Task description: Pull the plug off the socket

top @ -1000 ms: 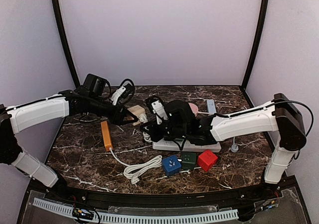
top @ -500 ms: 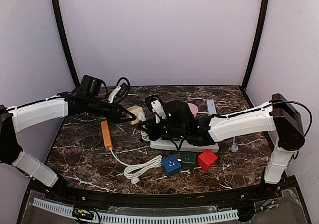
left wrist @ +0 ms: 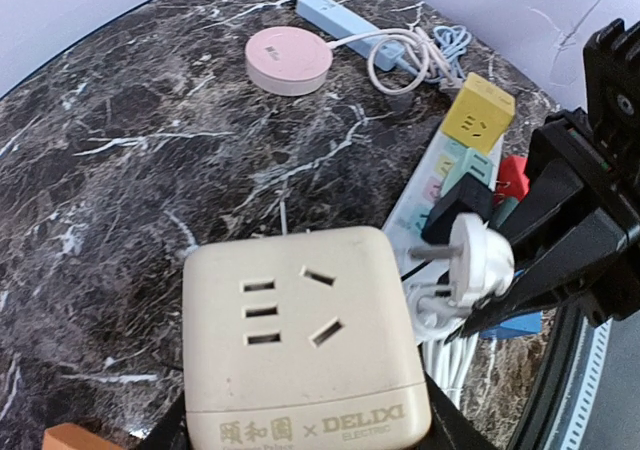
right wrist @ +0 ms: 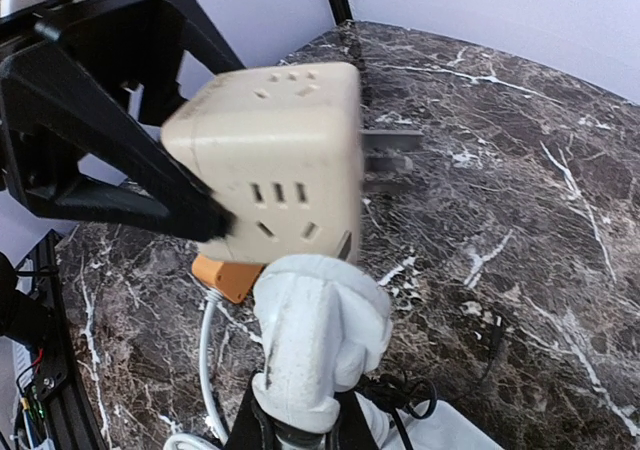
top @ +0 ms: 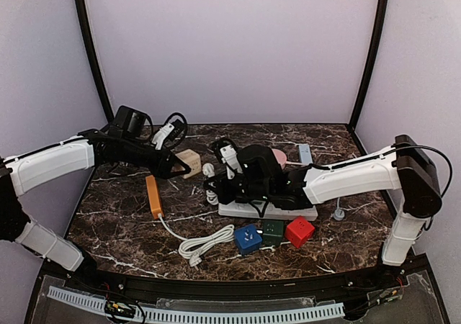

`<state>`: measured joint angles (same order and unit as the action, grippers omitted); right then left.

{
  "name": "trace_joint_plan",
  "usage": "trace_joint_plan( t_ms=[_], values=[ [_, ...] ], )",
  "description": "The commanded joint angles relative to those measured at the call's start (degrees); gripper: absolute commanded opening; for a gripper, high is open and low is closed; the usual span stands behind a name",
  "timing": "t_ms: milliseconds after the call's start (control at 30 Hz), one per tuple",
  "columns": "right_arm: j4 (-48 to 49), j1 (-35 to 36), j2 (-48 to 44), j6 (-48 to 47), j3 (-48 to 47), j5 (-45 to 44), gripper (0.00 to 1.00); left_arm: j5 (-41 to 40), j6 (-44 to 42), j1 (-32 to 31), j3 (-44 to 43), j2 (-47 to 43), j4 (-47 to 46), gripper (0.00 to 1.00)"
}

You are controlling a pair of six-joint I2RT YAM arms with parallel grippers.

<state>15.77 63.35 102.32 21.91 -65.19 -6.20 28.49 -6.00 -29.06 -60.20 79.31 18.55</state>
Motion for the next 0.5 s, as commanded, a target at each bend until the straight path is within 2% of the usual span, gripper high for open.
trace_joint_plan(
  t_ms=[0, 467],
  values=[
    [-2.12, -1.53, -3.28, 0.79, -0.66, -4.78, 0.0, -8.84, -4.16, 0.12, -1.97, -2.96, 5.0, 0.01],
    [-2.26, -1.52, -4.26, 0.71, -0.52, -4.91, 0.0, -8.59, -3.4, 0.05, -2.11, -2.81, 4.9, 0.01]
  ],
)
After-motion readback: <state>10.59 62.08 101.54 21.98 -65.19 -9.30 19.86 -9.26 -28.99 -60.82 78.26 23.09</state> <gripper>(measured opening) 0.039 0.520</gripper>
